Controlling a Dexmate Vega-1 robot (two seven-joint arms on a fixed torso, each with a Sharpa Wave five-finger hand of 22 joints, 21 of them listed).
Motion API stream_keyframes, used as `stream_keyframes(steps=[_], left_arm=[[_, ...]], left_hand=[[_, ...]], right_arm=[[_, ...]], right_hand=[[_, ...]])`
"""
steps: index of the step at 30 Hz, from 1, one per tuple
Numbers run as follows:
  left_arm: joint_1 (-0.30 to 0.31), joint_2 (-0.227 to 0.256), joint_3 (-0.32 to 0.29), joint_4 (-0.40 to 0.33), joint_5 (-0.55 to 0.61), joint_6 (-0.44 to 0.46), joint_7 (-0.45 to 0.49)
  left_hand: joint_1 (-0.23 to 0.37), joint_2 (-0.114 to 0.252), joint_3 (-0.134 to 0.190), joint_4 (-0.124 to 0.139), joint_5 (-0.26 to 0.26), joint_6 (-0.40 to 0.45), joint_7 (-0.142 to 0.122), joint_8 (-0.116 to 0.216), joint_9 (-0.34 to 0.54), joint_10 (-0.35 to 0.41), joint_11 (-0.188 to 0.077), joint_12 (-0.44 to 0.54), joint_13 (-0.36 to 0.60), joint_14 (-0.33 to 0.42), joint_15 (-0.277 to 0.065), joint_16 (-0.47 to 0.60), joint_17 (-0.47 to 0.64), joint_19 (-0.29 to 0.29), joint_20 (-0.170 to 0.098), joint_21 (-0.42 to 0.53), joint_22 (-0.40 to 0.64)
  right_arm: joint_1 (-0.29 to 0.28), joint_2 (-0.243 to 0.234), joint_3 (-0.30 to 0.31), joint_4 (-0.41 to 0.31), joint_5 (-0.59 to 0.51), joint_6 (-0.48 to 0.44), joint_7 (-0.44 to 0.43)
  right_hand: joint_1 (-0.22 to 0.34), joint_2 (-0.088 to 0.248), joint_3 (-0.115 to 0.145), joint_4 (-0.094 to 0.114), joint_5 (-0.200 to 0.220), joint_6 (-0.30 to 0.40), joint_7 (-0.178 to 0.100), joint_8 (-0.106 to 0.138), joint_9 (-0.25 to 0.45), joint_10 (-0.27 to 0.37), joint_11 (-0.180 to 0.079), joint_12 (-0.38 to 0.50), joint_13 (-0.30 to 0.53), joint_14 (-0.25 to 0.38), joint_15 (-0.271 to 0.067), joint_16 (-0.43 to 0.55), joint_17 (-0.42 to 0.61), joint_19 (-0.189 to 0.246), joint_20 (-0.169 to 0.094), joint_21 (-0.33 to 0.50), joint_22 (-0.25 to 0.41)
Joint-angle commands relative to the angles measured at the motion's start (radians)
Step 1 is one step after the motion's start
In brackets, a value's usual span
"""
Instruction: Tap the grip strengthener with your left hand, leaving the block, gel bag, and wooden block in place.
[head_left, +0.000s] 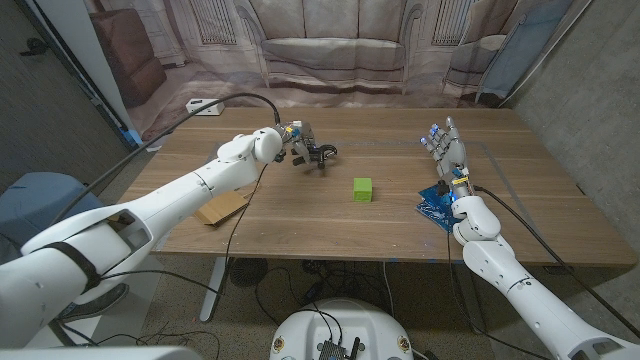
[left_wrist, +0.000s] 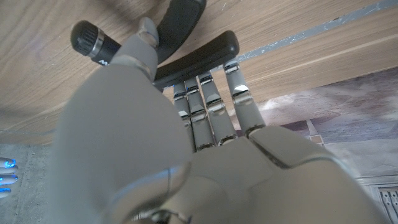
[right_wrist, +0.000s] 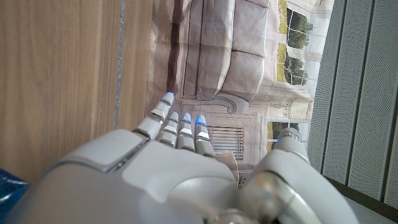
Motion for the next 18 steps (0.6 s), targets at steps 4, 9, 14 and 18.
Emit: stream_keyframes(steps=[4, 9, 14, 18], left_arm=[[-0.012, 0.009, 0.011, -0.01, 0.018, 0.001, -0.037], [-0.013, 0.012, 0.012, -0.014, 0.028, 0.002, -0.042], [-0.013, 0.015, 0.011, -0.016, 0.032, 0.0, -0.047], [-0.014, 0.017, 0.011, -0.015, 0.037, -0.005, -0.049]], left_hand=[[-0.043, 0.102, 0.091, 0.09, 0.0, -0.03, -0.001, -0.017, 0.005, -0.034, 0.003, -0.022, 0.0, 0.011, -0.05, -0.007, 0.006, 0.114, -0.141, -0.017, 0.001], [-0.062, 0.098, 0.084, 0.092, -0.001, -0.049, 0.004, -0.023, 0.005, -0.053, 0.003, -0.034, -0.002, -0.017, -0.048, -0.008, 0.006, 0.094, -0.135, -0.022, 0.001], [-0.076, 0.093, 0.078, 0.093, -0.002, -0.058, 0.002, -0.025, 0.004, -0.061, 0.005, -0.039, -0.003, -0.032, -0.039, -0.007, 0.005, 0.075, -0.13, -0.028, 0.0], [-0.089, 0.089, 0.072, 0.096, -0.003, -0.065, -0.001, -0.027, 0.004, -0.065, 0.006, -0.042, -0.003, -0.039, -0.038, -0.006, 0.005, 0.068, -0.126, -0.031, 0.0]], right_arm=[[-0.003, -0.006, 0.001, -0.006, 0.003, 0.0, 0.005], [-0.003, -0.008, 0.001, -0.01, 0.002, -0.002, 0.006], [-0.004, -0.011, 0.002, -0.013, 0.0, -0.003, 0.005], [-0.004, -0.011, 0.002, -0.014, 0.001, -0.003, 0.006]], right_hand=[[0.009, 0.005, -0.004, -0.003, 0.001, 0.008, 0.001, 0.001, 0.002, 0.01, -0.001, -0.001, 0.005, 0.007, 0.003, -0.001, 0.004, 0.007, -0.004, -0.001, 0.003], [0.009, 0.005, -0.004, -0.003, 0.001, 0.007, 0.0, 0.001, 0.002, 0.01, -0.002, -0.001, 0.005, 0.007, 0.004, -0.002, 0.004, 0.007, -0.004, -0.001, 0.003], [0.008, 0.005, -0.005, -0.002, 0.001, 0.008, 0.0, 0.001, 0.002, 0.01, -0.002, -0.001, 0.005, 0.006, 0.003, -0.002, 0.004, 0.007, -0.003, -0.001, 0.003], [0.008, 0.005, -0.005, -0.003, 0.001, 0.007, -0.001, 0.001, 0.002, 0.01, -0.002, -0.001, 0.005, 0.007, 0.003, -0.001, 0.004, 0.007, -0.003, -0.001, 0.003]])
